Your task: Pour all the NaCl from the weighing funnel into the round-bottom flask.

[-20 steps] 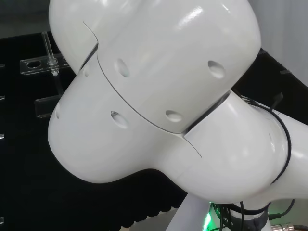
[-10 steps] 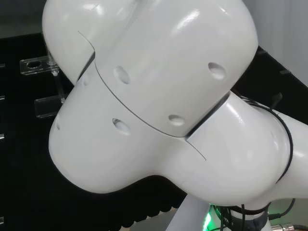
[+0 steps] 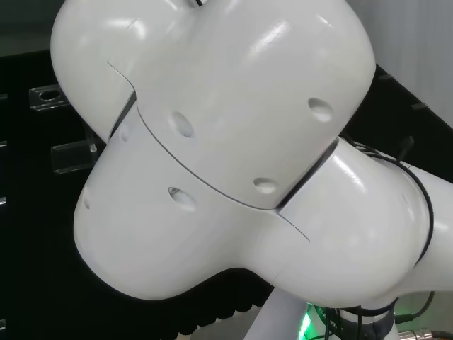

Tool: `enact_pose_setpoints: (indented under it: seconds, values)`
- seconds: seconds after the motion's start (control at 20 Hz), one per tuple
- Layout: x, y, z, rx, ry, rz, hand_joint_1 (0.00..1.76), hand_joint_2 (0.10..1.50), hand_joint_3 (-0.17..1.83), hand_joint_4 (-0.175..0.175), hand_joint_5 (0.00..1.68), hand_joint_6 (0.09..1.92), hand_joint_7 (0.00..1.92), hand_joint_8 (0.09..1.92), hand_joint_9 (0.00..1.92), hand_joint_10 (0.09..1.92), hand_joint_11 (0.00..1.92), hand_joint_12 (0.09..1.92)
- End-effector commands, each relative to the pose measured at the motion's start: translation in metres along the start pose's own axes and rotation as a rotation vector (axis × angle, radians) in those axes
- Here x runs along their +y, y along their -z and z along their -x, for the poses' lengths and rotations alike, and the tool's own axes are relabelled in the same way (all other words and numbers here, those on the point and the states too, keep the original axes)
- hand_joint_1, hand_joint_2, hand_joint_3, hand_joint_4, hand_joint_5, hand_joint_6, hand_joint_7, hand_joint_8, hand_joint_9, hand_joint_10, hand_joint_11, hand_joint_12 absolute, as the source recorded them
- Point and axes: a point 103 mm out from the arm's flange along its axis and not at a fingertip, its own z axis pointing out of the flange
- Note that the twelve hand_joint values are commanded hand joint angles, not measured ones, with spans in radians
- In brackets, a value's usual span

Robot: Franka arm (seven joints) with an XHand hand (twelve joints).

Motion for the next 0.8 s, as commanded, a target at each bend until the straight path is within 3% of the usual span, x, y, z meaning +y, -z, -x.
enact_pose_setpoints:
  seconds: [0.05,0.8]
  values:
    - [0.0022,0.0033,-0.0013,-0.017,-0.002,0.000,1.11,0.70,0.61,0.175,1.23,0.72,0.79,0.58,1.10,0.29,0.89,1.06]
    - [0.0097,0.0110,0.0018,-0.096,-0.012,-0.012,1.11,0.70,0.61,0.175,1.23,0.72,0.78,0.58,1.10,0.28,0.89,1.05]
